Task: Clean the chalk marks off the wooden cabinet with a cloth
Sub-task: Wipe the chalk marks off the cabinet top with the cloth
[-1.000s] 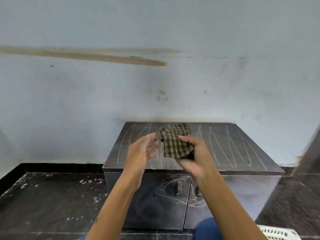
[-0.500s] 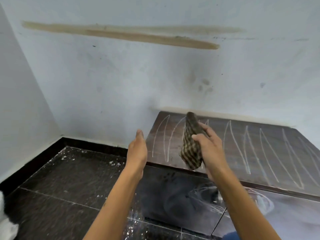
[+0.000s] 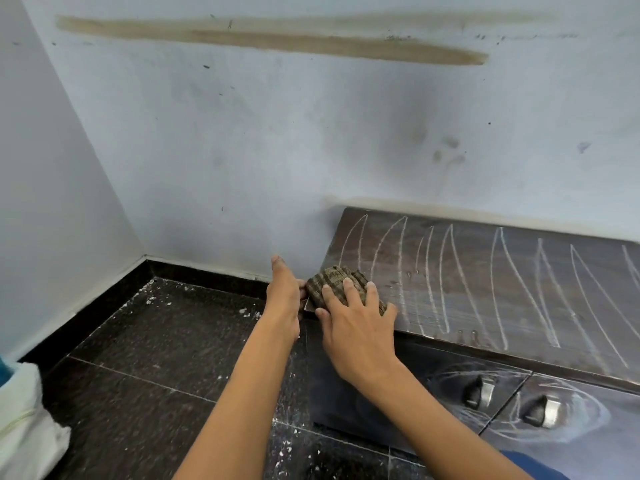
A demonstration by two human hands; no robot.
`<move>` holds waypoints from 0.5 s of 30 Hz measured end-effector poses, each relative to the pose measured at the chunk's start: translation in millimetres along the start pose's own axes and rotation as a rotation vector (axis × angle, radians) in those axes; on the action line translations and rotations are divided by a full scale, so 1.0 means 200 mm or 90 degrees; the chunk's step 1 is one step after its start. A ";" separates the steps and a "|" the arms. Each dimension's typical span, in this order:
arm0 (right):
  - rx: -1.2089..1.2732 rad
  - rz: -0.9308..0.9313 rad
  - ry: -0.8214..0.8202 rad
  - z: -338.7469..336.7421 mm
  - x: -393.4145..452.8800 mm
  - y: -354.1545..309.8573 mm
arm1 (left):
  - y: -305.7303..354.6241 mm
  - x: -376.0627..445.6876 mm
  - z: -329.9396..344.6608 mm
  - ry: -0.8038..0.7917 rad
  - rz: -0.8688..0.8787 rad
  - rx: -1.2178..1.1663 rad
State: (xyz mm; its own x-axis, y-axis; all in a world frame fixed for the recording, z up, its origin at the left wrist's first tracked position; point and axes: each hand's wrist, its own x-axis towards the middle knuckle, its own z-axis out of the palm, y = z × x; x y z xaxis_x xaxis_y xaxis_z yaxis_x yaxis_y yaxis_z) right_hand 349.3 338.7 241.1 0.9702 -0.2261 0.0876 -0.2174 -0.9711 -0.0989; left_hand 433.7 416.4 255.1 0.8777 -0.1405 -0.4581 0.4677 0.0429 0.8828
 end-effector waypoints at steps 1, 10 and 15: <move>0.003 0.001 0.009 0.01 0.00 0.00 | 0.00 0.00 0.00 -0.003 0.001 0.003; -0.015 0.043 0.071 0.03 0.12 -0.04 | -0.01 0.00 -0.01 -0.010 0.033 0.027; -0.043 0.107 0.082 0.09 0.01 -0.15 | -0.02 0.00 0.00 -0.009 0.048 0.044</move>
State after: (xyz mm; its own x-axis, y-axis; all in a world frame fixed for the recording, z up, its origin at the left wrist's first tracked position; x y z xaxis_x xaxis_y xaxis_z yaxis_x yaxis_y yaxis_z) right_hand 359.0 368.5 226.1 0.8990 -0.3885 0.2024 -0.3855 -0.9210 -0.0558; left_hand 432.0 415.9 252.4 0.9085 -0.1537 -0.3886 0.3912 -0.0142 0.9202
